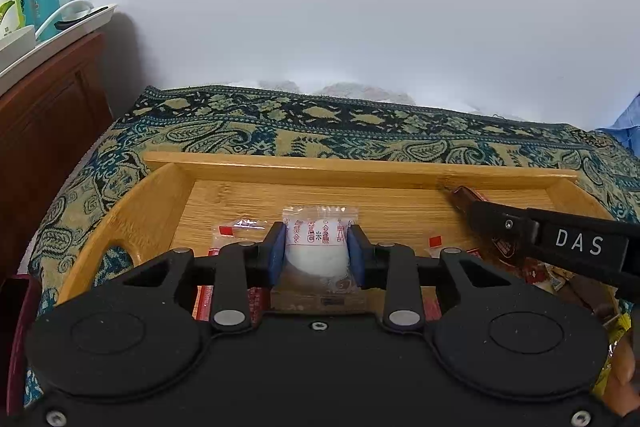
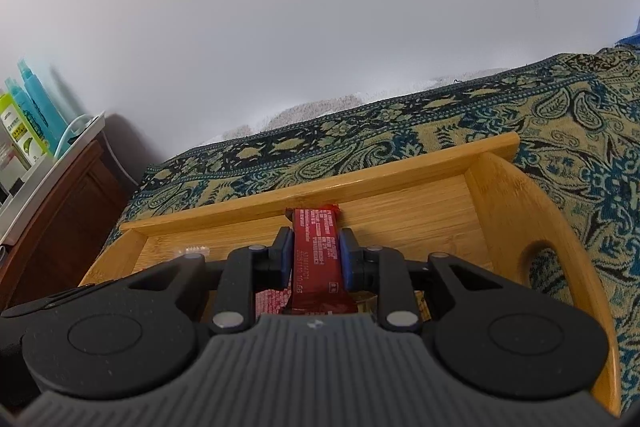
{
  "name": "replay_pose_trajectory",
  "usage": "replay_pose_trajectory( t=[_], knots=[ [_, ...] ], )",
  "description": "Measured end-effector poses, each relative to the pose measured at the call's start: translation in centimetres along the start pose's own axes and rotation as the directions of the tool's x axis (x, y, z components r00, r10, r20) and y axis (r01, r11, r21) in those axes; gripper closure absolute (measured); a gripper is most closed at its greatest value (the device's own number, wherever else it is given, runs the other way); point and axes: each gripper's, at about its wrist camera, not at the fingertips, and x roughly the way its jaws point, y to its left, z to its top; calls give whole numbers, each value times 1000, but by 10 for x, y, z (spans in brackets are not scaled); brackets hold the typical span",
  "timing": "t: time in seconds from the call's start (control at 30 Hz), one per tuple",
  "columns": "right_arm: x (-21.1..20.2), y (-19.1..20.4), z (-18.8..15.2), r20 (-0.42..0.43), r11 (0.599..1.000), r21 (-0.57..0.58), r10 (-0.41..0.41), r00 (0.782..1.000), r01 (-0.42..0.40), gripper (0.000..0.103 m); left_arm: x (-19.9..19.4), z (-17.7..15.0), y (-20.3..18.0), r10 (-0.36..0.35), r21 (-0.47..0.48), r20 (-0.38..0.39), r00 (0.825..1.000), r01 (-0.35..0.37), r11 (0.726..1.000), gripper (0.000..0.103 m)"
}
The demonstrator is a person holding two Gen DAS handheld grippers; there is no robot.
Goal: Organize snacks
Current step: 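Carry the white candy and red bar over the tray and lower them, then open both tools to release the snacks onto the tray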
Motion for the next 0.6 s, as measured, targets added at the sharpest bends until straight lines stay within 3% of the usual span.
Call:
replay_pose_trajectory(
  t=[0.17, 0.23, 0.37, 0.6],
  knots=[
    [0, -2, 0, 0, 1000, 8, 6, 1000, -6, 65, 0, 1, 0, 11, -7, -4, 1000, -11, 1000, 70],
    [-1, -2, 0, 3, 1000, 8, 6, 1000, -6, 65, -1, 1, 1, 12, -23, -3, 1000, -12, 1000, 64],
    [-3, -3, 1, 12, 1000, 5, 10, 1000, -10, 63, -5, 0, 2, 13, -21, 3, 1000, -13, 1000, 61],
    [-17, 0, 6, 40, 1000, -18, 4, 999, -3, 47, -20, 1, 1, 19, -14, 20, 1000, -18, 1000, 49]
  ],
)
